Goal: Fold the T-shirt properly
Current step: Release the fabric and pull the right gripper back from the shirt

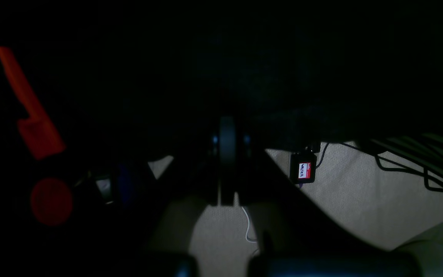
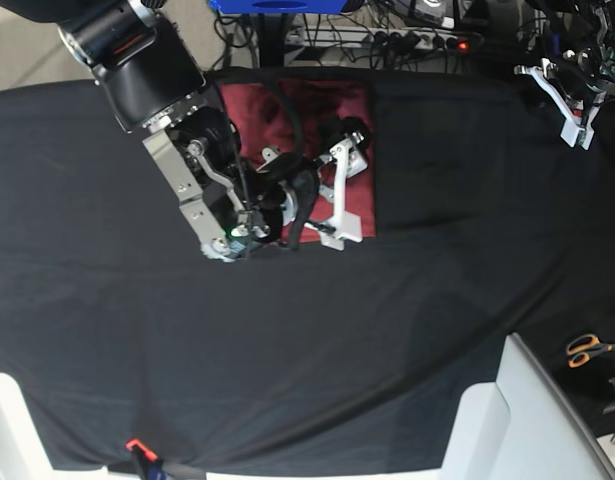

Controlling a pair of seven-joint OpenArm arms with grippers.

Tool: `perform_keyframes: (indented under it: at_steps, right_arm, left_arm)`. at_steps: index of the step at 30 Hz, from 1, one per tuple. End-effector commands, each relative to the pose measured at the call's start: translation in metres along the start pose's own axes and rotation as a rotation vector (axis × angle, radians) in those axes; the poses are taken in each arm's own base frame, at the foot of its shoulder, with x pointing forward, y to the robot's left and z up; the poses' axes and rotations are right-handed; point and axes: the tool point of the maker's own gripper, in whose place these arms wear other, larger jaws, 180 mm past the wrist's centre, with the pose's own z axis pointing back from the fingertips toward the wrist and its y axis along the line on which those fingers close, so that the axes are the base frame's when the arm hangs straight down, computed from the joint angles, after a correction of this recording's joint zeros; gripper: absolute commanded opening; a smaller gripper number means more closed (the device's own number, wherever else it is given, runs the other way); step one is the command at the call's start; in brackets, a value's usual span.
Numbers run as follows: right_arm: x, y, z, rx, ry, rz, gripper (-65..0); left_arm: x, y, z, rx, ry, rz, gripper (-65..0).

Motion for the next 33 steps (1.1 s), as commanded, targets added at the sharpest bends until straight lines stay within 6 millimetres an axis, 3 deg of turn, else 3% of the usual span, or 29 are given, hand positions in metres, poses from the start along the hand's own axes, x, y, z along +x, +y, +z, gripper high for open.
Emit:
perform_keyframes:
  at_steps: [1, 9, 13, 21, 26, 28, 31, 33]
  right_arm:
    - [0.012, 0.009, 0.004, 0.014, -0.018, 0.034, -23.9]
    - [0.005, 0.007, -0.014, 0.008, 0.08, 0.039, -23.6]
    - [0.001, 0.027, -0.024, 0.01, 0.134, 0.144, -23.3]
    - [0.008, 0.049, -0.021, 0.08, 0.154, 0.21, -23.3]
    - [0.021, 0.066, -0.01, 0.153, 0.116, 0.219, -23.7]
    - [0.032, 0.072, 0.004, 0.186, 0.058, 0.22, -23.9]
    - [0.039, 0.059, 0.032, 0.162, -0.048, 0.213, -24.2]
    - [0.041, 0.034, 0.054, 0.128, -0.122, 0.114, -29.4]
  left_arm:
    - [0.006, 0.009, 0.006, 0.019, -0.01, -0.016, -65.0]
    - [0.006, 0.009, 0.006, 0.019, -0.01, -0.016, -65.0]
    - [0.006, 0.009, 0.006, 0.019, -0.01, -0.016, -65.0]
    - [0.007, 0.009, 0.006, 0.019, -0.011, -0.017, -65.0]
    - [0.007, 0.009, 0.006, 0.019, -0.011, -0.017, -65.0]
    - [0.007, 0.009, 0.006, 0.019, -0.011, -0.017, -65.0]
    - [0.007, 0.01, 0.006, 0.022, -0.014, -0.016, -65.0]
    - [0.007, 0.01, 0.007, 0.022, -0.013, -0.014, -65.0]
